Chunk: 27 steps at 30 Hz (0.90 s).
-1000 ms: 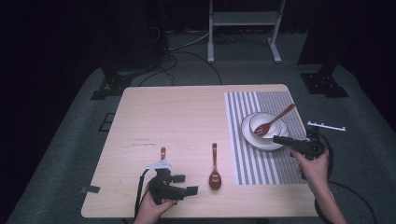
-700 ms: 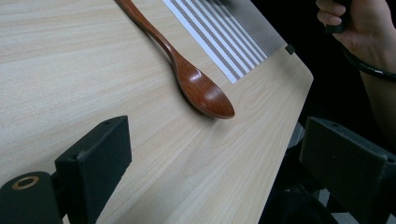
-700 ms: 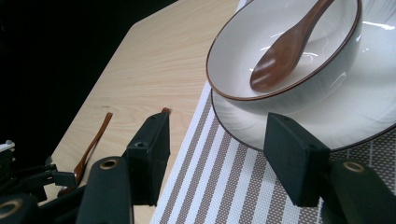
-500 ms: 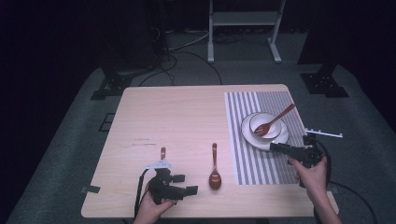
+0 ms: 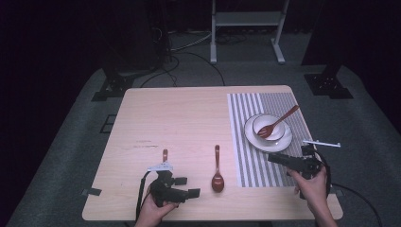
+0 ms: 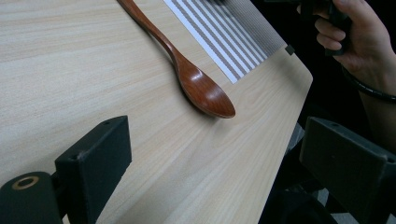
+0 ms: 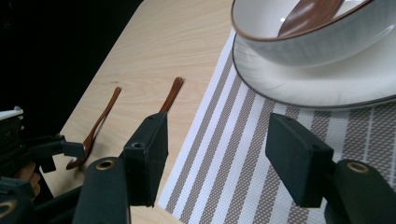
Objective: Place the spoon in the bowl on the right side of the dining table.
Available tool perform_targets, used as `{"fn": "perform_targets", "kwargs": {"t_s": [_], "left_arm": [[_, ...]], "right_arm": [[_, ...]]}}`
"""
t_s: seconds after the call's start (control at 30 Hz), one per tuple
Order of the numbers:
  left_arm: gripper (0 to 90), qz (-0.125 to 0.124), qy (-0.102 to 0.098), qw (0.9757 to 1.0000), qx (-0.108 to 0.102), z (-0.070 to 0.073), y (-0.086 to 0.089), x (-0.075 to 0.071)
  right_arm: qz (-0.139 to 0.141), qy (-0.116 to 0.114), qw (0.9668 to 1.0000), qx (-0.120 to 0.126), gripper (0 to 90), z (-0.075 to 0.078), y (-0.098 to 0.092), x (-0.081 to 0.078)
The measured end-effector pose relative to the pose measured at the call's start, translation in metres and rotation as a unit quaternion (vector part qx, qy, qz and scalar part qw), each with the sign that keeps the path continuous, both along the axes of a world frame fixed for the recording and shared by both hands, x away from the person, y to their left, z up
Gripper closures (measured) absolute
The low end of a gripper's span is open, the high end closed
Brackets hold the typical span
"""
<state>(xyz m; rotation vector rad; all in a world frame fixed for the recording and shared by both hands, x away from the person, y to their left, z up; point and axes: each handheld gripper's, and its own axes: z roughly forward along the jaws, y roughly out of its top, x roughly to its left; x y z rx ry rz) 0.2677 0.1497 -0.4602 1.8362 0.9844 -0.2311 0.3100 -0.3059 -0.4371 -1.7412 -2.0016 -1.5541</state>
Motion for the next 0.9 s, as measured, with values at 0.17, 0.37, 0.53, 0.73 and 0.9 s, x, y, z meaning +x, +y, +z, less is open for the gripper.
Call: {"fn": "perform_targets", "kwargs": {"t_s": [0.17,0.37,0.53,0.73,0.9], "left_arm": [[7.9,0.001,-0.002,1.0,-0.001,0.0,0.001,0.0],[7.8,0.001,-0.002,1.0,-0.001,0.0,0.002,0.0],[7.9,0.001,-0.002,1.0,0.001,0.0,0.002,0.0],[7.9,0.001,-0.003,1.0,0.0,0.001,0.001,0.0],[7.9,-0.001,-0.002,1.0,0.0,0.0,0.001,0.0]], "right_arm": [[0.006,-0.001,1.0,-0.004,37.9,-0.003,0.006,-0.006],[0.014,-0.002,0.9999,-0.01,37.5,-0.006,0.011,-0.011],[0.016,-0.001,0.9998,-0.008,37.0,-0.012,0.013,-0.015],[0.016,-0.001,0.9999,-0.004,36.7,-0.016,0.015,-0.022],[0.019,-0.003,0.9998,-0.004,36.6,-0.015,0.018,-0.027]]}}
